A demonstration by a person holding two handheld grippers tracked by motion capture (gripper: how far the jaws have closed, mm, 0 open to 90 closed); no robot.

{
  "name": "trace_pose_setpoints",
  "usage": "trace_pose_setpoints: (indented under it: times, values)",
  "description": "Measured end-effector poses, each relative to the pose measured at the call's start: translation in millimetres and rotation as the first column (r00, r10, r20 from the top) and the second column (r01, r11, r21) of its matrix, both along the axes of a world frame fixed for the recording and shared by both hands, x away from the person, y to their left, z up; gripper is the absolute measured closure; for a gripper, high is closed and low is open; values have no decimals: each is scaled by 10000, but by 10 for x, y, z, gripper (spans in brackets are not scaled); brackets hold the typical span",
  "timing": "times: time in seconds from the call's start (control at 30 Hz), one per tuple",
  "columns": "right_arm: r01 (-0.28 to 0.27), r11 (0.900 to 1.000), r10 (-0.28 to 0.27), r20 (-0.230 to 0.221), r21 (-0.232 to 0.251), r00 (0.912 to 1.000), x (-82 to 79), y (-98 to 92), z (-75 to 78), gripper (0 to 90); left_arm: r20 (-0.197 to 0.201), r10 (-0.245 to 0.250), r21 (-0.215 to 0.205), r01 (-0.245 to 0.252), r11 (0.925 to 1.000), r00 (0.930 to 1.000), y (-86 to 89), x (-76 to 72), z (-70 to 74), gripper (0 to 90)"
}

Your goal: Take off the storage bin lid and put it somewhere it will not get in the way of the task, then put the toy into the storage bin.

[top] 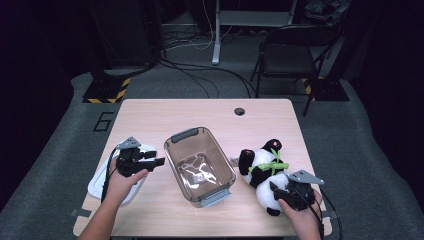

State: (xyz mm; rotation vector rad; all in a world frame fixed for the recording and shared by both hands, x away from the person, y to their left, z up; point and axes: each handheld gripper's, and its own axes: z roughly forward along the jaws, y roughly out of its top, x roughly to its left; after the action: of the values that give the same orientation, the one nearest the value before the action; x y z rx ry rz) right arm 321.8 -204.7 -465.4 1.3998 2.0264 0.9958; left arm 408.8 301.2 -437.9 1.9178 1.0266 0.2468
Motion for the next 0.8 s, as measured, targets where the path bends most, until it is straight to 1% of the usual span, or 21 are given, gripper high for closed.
trace_pose_setpoints:
  times: [0.1,0.17,0.2,0.3,0.33,0.37,0.47,0.5,0.53,0.6,0.63,0.67,0.7,0.8]
  values:
    - [-79,9998,79,21,-194,10000,-7,15,11,390,22,15,41,-15,10000,10000,8,-13,1,443]
    - [-167,9995,167,0,-264,9999,-7,12,18,415,62,48,-62,-48,10000,10000,12,-11,-6,443]
    - [-163,9997,162,-41,-193,9999,-8,10,17,427,7,10,-3,-10,10000,10000,21,-11,0,443]
    - [-200,9996,197,-178,-184,9996,2,6,25,462,27,73,-79,-73,9999,10000,33,-5,0,442]
    - [-241,9995,237,-181,-224,9996,4,9,25,476,56,169,-116,-168,9998,9998,32,-4,-3,442]
    - [-262,9993,256,-244,-250,9994,2,14,29,493,-20,111,-99,-111,9999,9999,43,0,2,443]
    - [-274,9990,265,-265,-340,9993,3,21,43,532,9,155,-138,-155,9998,9999,52,9,8,443]
    - [-262,9992,255,-258,-292,9993,2,24,47,543,41,212,-150,-212,9997,9998,54,13,16,443]
    - [-239,9993,233,-240,-273,9994,-5,21,53,554,-9,219,-171,-219,9996,9998,57,19,26,443]
    - [-211,9996,207,-201,-193,9996,-19,21,68,575,10,219,-103,-218,9997,9998,55,39,48,442]
    - [-219,9995,216,-140,-228,9997,-26,26,81,584,71,212,-115,-211,9997,9998,54,48,54,442]
    - [-244,9994,242,-104,-251,9997,-29,31,90,594,40,212,-101,-212,9997,9998,53,55,71,442]
    - [-211,9994,210,-48,-272,9998,-32,40,99,603,142,248,-134,-246,9996,9996,50,60,82,441]
    - [-168,9997,168,-1,-185,9999,-36,47,134,622,197,235,-124,-232,9997,9995,46,92,127,441]
